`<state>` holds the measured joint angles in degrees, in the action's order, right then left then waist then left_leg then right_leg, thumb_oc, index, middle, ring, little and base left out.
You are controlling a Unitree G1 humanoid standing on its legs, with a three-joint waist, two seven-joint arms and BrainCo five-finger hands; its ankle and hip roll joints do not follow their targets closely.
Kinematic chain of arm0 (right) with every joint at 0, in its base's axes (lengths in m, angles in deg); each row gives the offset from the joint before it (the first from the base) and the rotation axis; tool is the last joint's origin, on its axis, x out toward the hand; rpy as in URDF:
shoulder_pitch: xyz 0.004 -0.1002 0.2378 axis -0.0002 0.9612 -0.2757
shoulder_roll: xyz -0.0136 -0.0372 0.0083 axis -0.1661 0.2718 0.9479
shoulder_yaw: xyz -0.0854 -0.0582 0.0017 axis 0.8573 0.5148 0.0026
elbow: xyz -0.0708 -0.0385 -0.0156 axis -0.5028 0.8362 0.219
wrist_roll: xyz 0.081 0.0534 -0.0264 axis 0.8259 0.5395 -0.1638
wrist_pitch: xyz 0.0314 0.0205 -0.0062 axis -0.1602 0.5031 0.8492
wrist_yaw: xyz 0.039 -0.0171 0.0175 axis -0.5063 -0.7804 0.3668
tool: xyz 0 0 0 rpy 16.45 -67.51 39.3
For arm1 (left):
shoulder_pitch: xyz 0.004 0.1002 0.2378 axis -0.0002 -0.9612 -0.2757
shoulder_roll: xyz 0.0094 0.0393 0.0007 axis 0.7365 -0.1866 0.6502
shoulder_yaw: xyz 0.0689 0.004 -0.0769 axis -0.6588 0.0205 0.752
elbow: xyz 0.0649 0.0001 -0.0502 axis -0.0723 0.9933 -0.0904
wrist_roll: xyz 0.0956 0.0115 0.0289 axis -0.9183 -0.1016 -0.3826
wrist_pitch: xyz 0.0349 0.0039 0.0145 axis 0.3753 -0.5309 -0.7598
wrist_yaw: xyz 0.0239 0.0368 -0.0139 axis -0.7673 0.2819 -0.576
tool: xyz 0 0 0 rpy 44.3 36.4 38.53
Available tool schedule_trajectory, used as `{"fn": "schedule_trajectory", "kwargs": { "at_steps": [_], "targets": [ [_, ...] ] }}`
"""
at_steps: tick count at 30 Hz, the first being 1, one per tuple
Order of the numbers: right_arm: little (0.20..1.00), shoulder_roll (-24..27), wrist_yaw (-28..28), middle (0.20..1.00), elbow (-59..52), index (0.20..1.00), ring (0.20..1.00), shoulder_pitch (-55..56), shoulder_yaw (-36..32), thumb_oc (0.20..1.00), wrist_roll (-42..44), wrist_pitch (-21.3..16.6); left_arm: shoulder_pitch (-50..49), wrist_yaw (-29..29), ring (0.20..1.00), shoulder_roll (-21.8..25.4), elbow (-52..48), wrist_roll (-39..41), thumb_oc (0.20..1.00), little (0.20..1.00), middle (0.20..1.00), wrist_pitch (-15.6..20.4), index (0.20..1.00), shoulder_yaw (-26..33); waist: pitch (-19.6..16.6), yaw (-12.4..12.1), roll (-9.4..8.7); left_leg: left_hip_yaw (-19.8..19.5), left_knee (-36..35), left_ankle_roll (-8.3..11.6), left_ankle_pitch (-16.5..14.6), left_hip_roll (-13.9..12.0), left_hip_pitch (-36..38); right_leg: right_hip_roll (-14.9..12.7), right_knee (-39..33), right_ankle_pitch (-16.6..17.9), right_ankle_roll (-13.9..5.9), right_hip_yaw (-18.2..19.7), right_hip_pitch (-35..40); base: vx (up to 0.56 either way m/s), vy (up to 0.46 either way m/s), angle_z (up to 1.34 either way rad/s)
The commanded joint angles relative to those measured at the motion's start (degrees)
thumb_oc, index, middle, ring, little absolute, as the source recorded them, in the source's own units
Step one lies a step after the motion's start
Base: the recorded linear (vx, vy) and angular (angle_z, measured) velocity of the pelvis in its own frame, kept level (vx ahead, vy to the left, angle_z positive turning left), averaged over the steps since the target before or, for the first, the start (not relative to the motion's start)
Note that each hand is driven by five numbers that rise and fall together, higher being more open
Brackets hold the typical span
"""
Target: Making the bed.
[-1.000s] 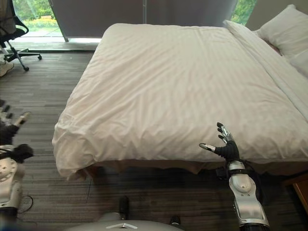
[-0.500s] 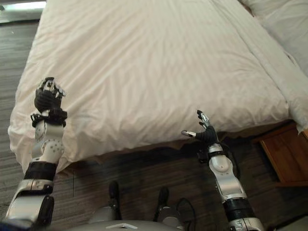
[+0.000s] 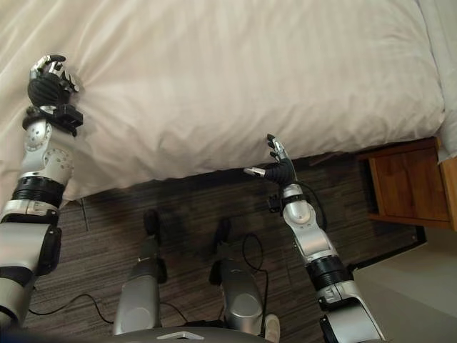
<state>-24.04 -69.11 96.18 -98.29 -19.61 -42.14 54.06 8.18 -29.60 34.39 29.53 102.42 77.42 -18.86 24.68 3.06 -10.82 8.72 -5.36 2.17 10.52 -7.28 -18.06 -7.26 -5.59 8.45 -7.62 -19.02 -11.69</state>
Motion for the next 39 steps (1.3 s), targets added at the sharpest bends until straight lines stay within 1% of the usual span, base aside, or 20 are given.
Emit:
{"fn": "schedule_trajectory", "kwargs": {
  "at_steps": [1,3,4,7,10,14,16,17,19,21,22,23,24,25,27,30,34,36,37,39],
  "targets": [
    [1.000,1.5,-1.7,1.000,-5.0,1.000,1.000,2.9,-4.5,1.000,0.5,-4.3,-6.8,-4.0,0.200,7.0,7.5,-4.3,0.200,0.200,0.200,-0.1,0.200,6.5,-1.7,-1.6,-0.78,-1.3,0.6,2.84,-6.8,0.1,0.8,-6.8,1.3,0.2,-6.64,-0.6,-4.9,0.02,-0.012,-0.06],
    [1.000,1.8,-1.6,1.000,-6.2,1.000,1.000,5.5,-6.0,1.000,0.2,-4.5,-13.0,-5.1,0.200,8.4,4.8,-4.0,0.200,0.200,0.200,0.9,0.200,11.3,-2.0,-2.3,-0.88,-1.4,0.5,2.80,-7.0,0.1,0.9,-6.8,1.2,0.1,-6.61,-0.9,-4.5,0.03,-0.020,-0.06],
    [1.000,2.0,-1.4,1.000,-7.0,1.000,1.000,7.9,-7.7,1.000,-0.1,-4.7,-19.4,-5.6,0.200,9.6,2.7,-3.6,0.200,0.200,0.200,1.7,0.200,16.0,-2.1,-3.5,-0.87,-1.5,0.5,2.77,-7.2,0.2,1.0,-6.8,1.1,-0.1,-6.61,-1.4,-4.0,0.03,-0.021,-0.04],
    [1.000,2.7,-0.8,1.000,-7.3,1.000,1.000,10.2,-9.0,1.000,0.0,-4.6,-26.1,-6.4,0.200,11.2,-0.1,-1.0,0.200,0.200,0.200,2.9,0.200,23.3,-2.1,-5.1,-0.91,-2.1,0.4,2.91,-7.4,0.1,1.2,-6.6,1.0,-0.5,-6.59,-2.1,-3.2,0.02,-0.030,0.07],
    [1.000,3.3,-0.8,1.000,-7.6,1.000,1.000,11.3,-9.6,1.000,0.4,-4.5,-31.5,-7.1,0.200,10.7,-2.2,4.3,0.200,0.200,0.200,4.6,0.200,30.2,-1.7,-6.8,-1.25,-2.9,0.4,3.17,-7.5,-0.2,1.2,-6.2,1.0,-0.7,-6.54,-3.0,-2.7,0.00,-0.031,0.13],
    [1.000,3.7,-0.6,1.000,-8.2,1.000,1.000,12.4,-10.6,1.000,1.1,-4.2,-35.5,-7.9,0.200,10.2,0.1,7.5,0.200,0.200,0.200,5.2,0.200,36.1,-0.7,-8.7,-2.34,-4.1,0.4,3.56,-7.2,-0.6,0.6,-5.5,1.0,-1.3,-6.28,-4.0,-2.3,-0.02,-0.041,0.21],
    [1.000,3.8,-0.7,1.000,-8.3,1.000,1.000,12.7,-10.8,1.000,1.2,-4.2,-36.0,-8.1,0.200,10.3,0.5,7.4,0.200,0.200,0.200,5.3,0.200,36.7,-0.6,-8.9,-2.61,-4.4,0.4,3.68,-7.2,-0.8,0.5,-5.4,1.1,-1.4,-6.23,-4.3,-2.1,-0.01,-0.054,0.38],
    [1.000,3.8,-0.7,1.000,-8.4,1.000,1.000,13.2,-11.4,1.000,1.3,-4.0,-36.6,-8.6,0.200,9.8,0.8,7.3,0.200,0.200,0.200,5.6,0.200,37.6,-0.7,-9.4,-3.20,-4.8,0.4,3.87,-7.1,-0.9,0.4,-5.0,1.1,-1.8,-6.15,-4.7,-1.7,-0.01,-0.058,0.40],
    [1.000,3.6,-0.6,1.000,-8.7,1.000,1.000,13.6,-11.7,1.000,1.4,-4.0,-36.9,-9.0,0.200,9.2,-0.5,7.0,0.200,0.200,0.200,6.0,0.200,37.7,-1.0,-9.7,-3.41,-4.9,0.4,3.93,-7.2,-0.9,0.5,-5.0,1.2,-2.0,-6.12,-4.8,-1.4,0.01,-0.051,0.41],
    [1.000,3.6,-0.4,1.000,-9.6,1.000,1.000,14.1,-12.1,1.000,0.9,-3.6,-36.3,-9.8,0.200,7.9,-6.2,4.7,0.200,0.200,0.200,7.0,0.200,35.7,-2.2,-9.8,-3.09,-4.8,0.4,3.88,-7.5,-0.6,1.6,-5.2,1.2,-2.4,-6.05,-5.0,-0.3,0.05,-0.035,0.34],
    [1.000,3.6,-0.1,1.000,-9.9,1.000,1.000,14.1,-12.1,1.000,0.5,-3.4,-35.3,-9.3,0.200,7.0,-12.1,4.1,0.200,0.200,0.200,7.7,0.200,33.5,-3.3,-9.6,-2.43,-4.6,0.4,3.73,-7.8,-0.2,2.6,-5.5,1.2,-2.5,-6.04,-5.1,0.4,0.04,0.005,0.15],
    [1.000,3.6,-0.1,1.000,-10.0,1.000,1.000,14.2,-12.1,1.000,0.5,-3.4,-35.4,-9.5,0.200,6.8,-12.4,3.9,0.200,0.200,0.200,7.7,0.200,33.5,-3.2,-9.6,-2.35,-4.6,0.4,3.73,-7.8,-0.2,2.6,-5.5,1.2,-2.5,-6.06,-5.1,0.5,0.03,0.017,0.18],
    [1.000,3.7,0.2,1.000,-9.9,1.000,1.000,14.1,-11.9,1.000,0.2,-3.2,-34.6,-8.9,0.200,6.1,-16.2,4.4,0.200,0.200,0.200,8.0,0.200,32.4,-3.7,-9.5,-1.87,-4.4,0.4,3.64,-8.0,-0.1,3.3,-5.6,1.2,-2.6,-6.12,-5.1,1.0,0.04,0.018,0.07],
    [1.000,3.7,0.8,1.000,-9.5,1.000,1.000,14.0,-11.4,1.000,0.0,-2.7,-32.6,-5.9,0.200,4.4,-25.6,7.0,0.200,0.200,0.200,8.5,0.200,29.0,-5.0,-9.0,-0.75,-3.9,0.4,3.43,-8.4,0.3,4.7,-6.1,1.1,-2.6,-6.27,-4.9,2.0,0.05,0.029,0.03],
    [1.000,3.1,1.6,1.000,-8.0,1.000,1.000,13.7,-10.5,1.000,0.4,-2.4,-30.8,-2.0,0.200,2.0,-33.0,11.3,0.200,0.200,0.200,8.3,0.200,25.7,-6.3,-8.4,0.35,-3.3,0.4,3.19,-8.8,0.7,6.0,-6.4,0.9,-2.6,-6.42,-4.6,2.7,0.05,0.049,-0.06],
    [1.000,1.9,2.9,1.000,-5.5,1.000,1.000,13.2,-9.2,1.000,0.6,-1.7,-25.8,3.6,0.200,-2.1,-39.6,16.2,0.200,0.200,0.200,7.4,0.200,18.9,-8.1,-6.7,1.18,-2.3,0.4,2.73,-9.5,0.9,7.7,-6.8,0.7,-2.8,-6.53,-3.6,3.4,0.04,0.036,-0.20],
    [1.000,0.5,3.4,1.000,-3.4,1.000,1.000,11.8,-7.5,1.000,-1.1,-1.0,-18.9,6.8,0.200,-7.8,-43.3,17.8,0.200,0.200,0.200,6.2,0.200,9.3,-9.3,-4.9,1.78,-1.3,0.4,2.15,-9.7,1.4,8.3,-7.2,0.6,-2.6,-6.50,-2.2,3.0,0.02,0.023,-0.20],
    [1.000,-0.3,3.5,1.000,-2.9,1.000,1.000,10.7,-6.0,1.000,-1.8,-0.6,-15.9,7.2,0.200,-9.3,-43.0,17.8,0.200,0.200,0.200,6.1,0.200,6.6,-9.5,-4.1,2.03,-1.0,0.4,2.11,-10.0,1.3,8.4,-7.0,0.6,-2.7,-6.52,-1.5,2.8,0.02,0.019,-0.33],
    [1.000,-0.3,3.4,1.000,-2.9,1.000,1.000,10.6,-6.0,1.000,-1.8,-0.6,-15.8,7.2,0.200,-9.3,-42.9,17.8,0.200,0.200,0.200,6.1,0.200,6.5,-9.4,-4.1,2.00,-1.0,0.4,2.11,-10.0,1.3,8.4,-7.0,0.6,-2.7,-6.52,-1.4,2.7,0.01,0.021,-0.27],
    [1.000,-1.0,3.3,1.000,-2.2,1.000,1.000,8.6,-3.8,1.000,-2.4,-0.2,-11.5,6.4,0.200,-9.7,-39.2,18.7,0.200,0.200,0.200,6.3,0.200,4.5,-9.4,-2.7,1.75,-0.3,0.4,2.00,-9.8,1.1,8.2,-6.7,0.6,-2.4,-6.54,-0.2,1.6,-0.01,0.027,-0.17]
  ]
}}
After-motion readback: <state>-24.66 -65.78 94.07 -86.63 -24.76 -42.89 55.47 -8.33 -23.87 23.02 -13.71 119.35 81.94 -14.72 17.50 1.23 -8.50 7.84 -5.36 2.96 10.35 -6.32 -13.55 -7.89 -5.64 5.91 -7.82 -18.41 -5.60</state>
